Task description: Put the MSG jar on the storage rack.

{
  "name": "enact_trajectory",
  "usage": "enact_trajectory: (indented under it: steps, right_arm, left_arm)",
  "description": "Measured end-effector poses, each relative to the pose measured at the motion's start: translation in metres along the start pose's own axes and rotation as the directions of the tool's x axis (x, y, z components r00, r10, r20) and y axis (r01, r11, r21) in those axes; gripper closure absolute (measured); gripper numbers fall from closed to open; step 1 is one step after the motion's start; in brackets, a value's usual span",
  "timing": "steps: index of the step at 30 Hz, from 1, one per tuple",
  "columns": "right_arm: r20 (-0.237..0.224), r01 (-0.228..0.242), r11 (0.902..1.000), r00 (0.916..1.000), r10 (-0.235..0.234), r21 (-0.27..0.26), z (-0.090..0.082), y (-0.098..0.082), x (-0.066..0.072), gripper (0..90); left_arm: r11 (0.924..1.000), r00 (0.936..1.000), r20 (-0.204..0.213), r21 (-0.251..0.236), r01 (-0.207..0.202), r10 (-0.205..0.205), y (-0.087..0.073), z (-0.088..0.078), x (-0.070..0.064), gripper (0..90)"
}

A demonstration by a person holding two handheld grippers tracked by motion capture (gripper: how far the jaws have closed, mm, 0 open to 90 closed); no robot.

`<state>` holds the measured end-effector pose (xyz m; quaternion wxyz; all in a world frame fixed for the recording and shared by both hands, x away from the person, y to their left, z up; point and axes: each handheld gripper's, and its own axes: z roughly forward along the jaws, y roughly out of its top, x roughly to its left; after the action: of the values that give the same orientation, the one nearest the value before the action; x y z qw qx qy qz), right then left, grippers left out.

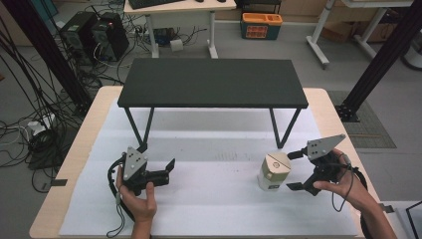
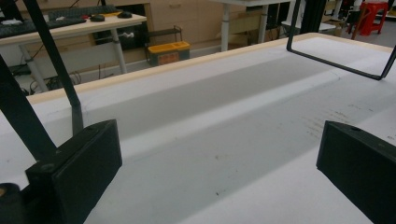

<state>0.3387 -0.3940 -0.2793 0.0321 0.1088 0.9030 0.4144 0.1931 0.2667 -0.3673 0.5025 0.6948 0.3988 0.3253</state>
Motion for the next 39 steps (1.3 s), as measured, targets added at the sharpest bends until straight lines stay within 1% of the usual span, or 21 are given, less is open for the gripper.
enact_trajectory:
  steps: [17, 23, 27, 39]
  right_arm:
    - [-0.045, -0.005, 0.9998, 0.999, 0.004, -0.021, 0.032, -0.005, -0.011, 2.9]
    - [-0.051, -0.001, 0.9995, 0.9987, -0.001, -0.031, 0.038, -0.004, -0.013, 4.3]
    - [-0.056, 0.007, 0.9995, 0.9984, -0.009, -0.031, 0.04, -0.004, -0.014, 7.0]
    - [-0.061, 0.034, 0.9989, 0.9975, -0.036, -0.034, 0.04, -0.004, -0.015, 23.7]
  left_arm:
    - [1.0, 1.0, -0.001, -0.002, 0.001, -0.001, 0.0, 0.0, 0.0, 0.3]
    - [1.0, 1.0, 0.0, -0.001, 0.002, -0.002, 0.0, 0.0, 0.001, 0.3]
    - [1.0, 1.0, -0.001, -0.003, 0.002, -0.002, 0.0, 0.0, 0.0, 0.3]
    - [1.0, 1.0, -0.001, -0.003, 0.003, -0.003, 0.0, 0.0, 0.0, 0.3]
